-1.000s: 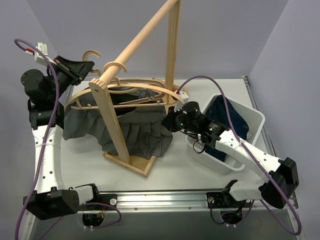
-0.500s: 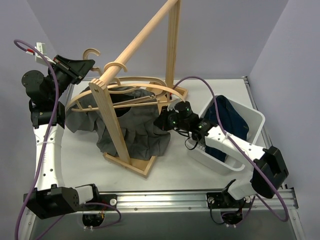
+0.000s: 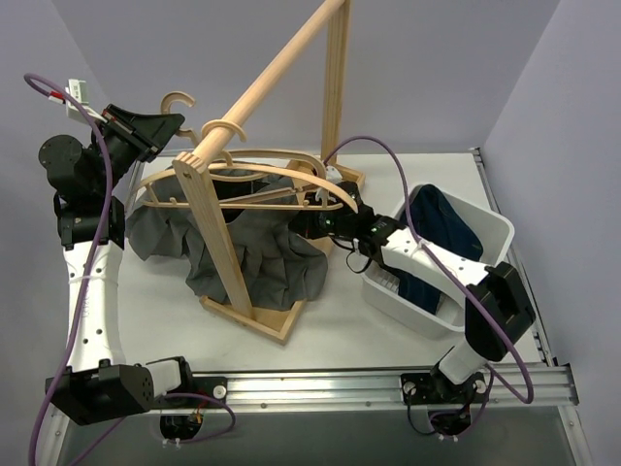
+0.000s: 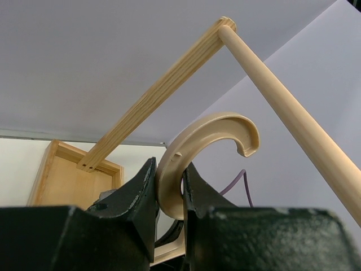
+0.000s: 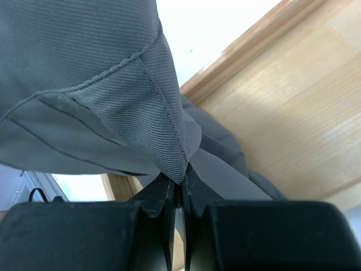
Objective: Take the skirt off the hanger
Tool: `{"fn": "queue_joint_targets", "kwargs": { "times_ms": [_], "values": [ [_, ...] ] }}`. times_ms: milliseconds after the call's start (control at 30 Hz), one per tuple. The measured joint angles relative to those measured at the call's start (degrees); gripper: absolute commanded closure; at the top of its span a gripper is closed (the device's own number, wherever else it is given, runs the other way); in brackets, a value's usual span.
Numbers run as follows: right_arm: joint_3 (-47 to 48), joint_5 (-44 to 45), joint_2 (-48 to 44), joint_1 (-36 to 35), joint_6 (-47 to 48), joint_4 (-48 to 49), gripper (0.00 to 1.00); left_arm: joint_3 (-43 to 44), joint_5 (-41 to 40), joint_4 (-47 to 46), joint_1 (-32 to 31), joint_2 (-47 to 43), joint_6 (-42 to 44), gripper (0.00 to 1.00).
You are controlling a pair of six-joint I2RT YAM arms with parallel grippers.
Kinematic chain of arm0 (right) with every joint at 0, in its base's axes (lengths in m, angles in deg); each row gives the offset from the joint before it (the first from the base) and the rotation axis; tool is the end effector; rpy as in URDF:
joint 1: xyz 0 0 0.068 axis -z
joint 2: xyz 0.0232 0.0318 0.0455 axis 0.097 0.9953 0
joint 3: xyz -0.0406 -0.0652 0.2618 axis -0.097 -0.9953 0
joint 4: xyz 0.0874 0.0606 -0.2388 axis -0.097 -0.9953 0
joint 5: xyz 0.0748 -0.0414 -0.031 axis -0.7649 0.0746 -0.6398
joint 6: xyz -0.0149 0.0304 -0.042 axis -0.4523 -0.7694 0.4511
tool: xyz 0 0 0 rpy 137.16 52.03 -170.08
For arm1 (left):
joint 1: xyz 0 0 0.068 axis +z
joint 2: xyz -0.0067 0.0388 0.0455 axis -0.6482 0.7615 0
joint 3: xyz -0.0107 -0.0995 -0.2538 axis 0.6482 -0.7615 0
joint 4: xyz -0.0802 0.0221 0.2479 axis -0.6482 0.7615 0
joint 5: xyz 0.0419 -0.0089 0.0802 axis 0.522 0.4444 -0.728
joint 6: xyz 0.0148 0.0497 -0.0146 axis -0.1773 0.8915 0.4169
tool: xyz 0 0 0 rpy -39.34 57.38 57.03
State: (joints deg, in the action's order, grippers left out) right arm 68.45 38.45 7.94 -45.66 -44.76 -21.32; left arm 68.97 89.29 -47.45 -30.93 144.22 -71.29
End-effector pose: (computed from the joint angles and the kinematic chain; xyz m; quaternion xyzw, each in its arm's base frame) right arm 0.2819 0.2497 0.3098 -0.1631 0.7521 0.4416 0.4613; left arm 0.2572 0.0213 0.4976 -0.1029 0.6185 -0.4768 0.6160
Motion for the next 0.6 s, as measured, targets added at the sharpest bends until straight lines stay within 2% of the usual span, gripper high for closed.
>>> {"fn": "queue_joint_targets", "kwargs": {
  "times_ms": [300,600],
  "values": [
    [5.1,-5.8,10.7,1.9,-2.2,5.4,1.00,0.8,1.0,0.2,0.0,0.0,-0.2,0.98],
    [12.0,-9.1,19.6,-2.2,-4.8,7.7,1.00,0.8,1.6,0.2,0.1,0.0,-0.2,0.98]
  ]
}}
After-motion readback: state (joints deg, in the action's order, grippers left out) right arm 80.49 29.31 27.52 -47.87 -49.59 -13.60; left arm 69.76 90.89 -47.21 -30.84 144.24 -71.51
